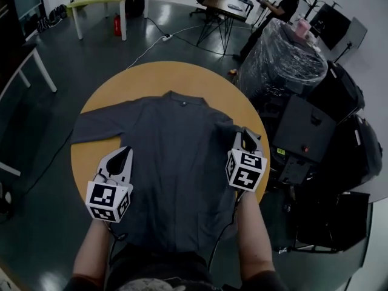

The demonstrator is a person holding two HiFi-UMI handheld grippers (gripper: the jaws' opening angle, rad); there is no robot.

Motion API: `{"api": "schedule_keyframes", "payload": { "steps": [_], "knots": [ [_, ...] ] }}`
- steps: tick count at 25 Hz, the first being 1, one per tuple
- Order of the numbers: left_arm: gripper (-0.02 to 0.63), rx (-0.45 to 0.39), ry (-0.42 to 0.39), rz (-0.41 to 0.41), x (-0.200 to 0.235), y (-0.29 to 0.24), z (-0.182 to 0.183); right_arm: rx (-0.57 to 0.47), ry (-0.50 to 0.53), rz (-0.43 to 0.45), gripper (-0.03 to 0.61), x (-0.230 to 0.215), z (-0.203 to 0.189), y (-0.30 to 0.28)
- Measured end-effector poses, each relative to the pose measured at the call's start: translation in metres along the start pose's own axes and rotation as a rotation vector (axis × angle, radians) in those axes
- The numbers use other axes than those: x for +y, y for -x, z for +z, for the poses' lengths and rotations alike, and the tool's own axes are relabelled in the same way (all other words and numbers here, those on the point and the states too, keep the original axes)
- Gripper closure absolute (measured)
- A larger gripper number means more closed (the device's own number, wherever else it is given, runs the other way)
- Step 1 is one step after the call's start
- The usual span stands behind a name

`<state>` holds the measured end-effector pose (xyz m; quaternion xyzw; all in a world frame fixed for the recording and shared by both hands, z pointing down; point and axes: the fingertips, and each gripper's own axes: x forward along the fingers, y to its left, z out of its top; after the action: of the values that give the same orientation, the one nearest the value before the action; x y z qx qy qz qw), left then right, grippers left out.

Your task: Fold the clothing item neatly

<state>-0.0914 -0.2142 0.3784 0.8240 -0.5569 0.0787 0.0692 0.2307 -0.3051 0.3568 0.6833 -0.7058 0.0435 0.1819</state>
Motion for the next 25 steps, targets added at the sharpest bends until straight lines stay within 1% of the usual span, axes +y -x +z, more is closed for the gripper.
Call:
{"api": "schedule_keyframes", "payload": {
  "steps": [3, 7, 10, 13, 16, 19, 22, 23, 25],
  "knots": [
    [0.606, 0.004, 0.003, -0.039, 0.023, -0.005, -0.001, -0.008, 0.001, -0.041, 0.568, 0.024, 0.021, -0.003],
    [0.606, 0.011, -0.007, -0.082, 0.053, -0.012, -0.006, 0.008, -0.009, -0.078, 0.568, 0.072, 0.030, -0.016],
    [0.606, 0.023, -0.008, -0.098, 0.075, -0.014, -0.010, 0.039, -0.010, -0.086, 0.568, 0.113, 0.024, -0.029],
    [0.606, 0.038, 0.010, -0.100, 0.094, -0.015, -0.018, 0.089, 0.026, -0.069, 0.568, 0.156, 0.003, -0.044],
    [0.606, 0.057, 0.027, -0.110, 0.104, -0.018, -0.030, 0.168, 0.117, -0.042, 0.568, 0.194, -0.034, -0.056],
    [0.606, 0.076, 0.036, -0.125, 0.107, -0.021, -0.041, 0.238, 0.275, 0.005, 0.568, 0.226, -0.075, -0.062],
    [0.606, 0.096, 0.042, -0.135, 0.107, -0.023, -0.049, 0.282, 0.438, 0.098, 0.562, 0.257, -0.112, -0.062],
    [0.606, 0.103, 0.042, -0.137, 0.106, -0.023, -0.052, 0.295, 0.473, 0.138, 0.553, 0.267, -0.123, -0.061],
    [0.606, 0.116, 0.043, -0.141, 0.104, -0.024, -0.058, 0.320, 0.503, 0.213, 0.529, 0.283, -0.142, -0.057]
  ]
}}
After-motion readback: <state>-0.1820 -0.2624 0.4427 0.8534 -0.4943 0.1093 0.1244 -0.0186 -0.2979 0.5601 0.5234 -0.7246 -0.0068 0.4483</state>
